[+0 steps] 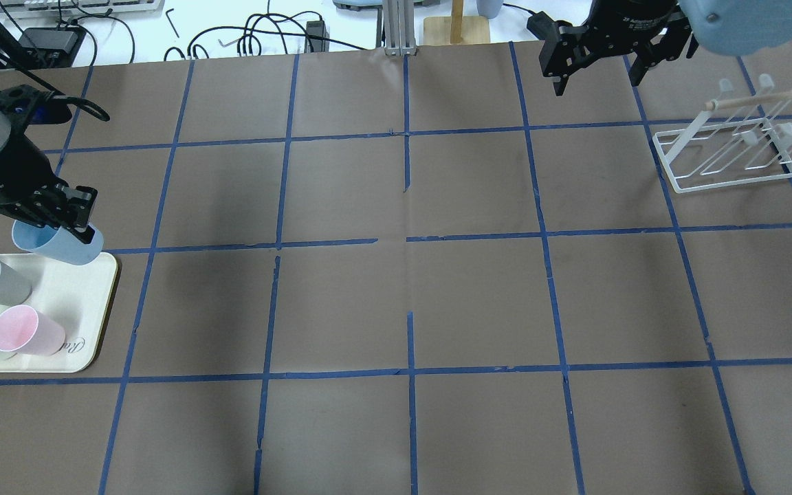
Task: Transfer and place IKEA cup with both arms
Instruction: 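Carry the cup with the left gripper down to the white tray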
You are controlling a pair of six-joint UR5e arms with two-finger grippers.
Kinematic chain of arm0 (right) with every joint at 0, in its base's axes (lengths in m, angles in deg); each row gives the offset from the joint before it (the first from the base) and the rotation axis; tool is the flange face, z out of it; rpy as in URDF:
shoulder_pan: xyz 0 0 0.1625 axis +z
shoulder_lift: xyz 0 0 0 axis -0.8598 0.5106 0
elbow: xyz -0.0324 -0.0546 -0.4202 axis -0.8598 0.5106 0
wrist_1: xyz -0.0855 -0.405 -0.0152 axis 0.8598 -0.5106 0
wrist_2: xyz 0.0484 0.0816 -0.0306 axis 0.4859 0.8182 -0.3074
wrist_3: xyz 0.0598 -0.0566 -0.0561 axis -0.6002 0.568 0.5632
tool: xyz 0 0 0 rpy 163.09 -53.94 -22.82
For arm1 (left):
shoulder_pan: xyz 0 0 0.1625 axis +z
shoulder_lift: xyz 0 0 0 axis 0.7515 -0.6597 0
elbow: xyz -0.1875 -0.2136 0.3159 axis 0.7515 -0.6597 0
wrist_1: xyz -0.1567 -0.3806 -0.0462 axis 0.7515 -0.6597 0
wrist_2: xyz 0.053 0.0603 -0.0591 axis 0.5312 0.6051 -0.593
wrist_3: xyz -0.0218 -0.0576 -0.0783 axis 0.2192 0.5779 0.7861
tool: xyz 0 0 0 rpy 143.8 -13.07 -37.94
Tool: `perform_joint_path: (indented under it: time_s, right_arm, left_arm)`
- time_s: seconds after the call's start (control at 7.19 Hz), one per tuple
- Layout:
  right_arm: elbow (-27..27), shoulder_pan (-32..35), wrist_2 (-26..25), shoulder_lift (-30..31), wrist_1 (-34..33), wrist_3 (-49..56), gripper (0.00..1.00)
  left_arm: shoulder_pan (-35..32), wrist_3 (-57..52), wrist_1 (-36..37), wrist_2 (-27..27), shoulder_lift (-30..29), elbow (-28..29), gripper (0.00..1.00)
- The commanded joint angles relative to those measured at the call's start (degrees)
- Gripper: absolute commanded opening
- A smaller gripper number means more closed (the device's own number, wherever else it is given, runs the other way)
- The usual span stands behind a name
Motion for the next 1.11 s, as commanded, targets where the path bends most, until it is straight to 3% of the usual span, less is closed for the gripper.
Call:
perform_joint_path:
  time_s: [0.0,0.42,0.97]
  right_arm:
    - [0.1,-0.9,1.1,0.2,1.0,-1.0,1.0]
    - [0.1,-0.8,0.6,0.3,0.7,-1.0,1.0]
    - [0.2,-0.7,0.7,0.3,0.8,-0.9,1.0]
  left_arm:
    - [0.1,-5.4,5.0,6.5,-4.8,0.0,0.0]
    - [6.3,-12.0,10.8,6.3,-11.1,-0.2,0.0]
    - [7.7,-16.2,18.0,6.6,-17.1,-0.3,0.0]
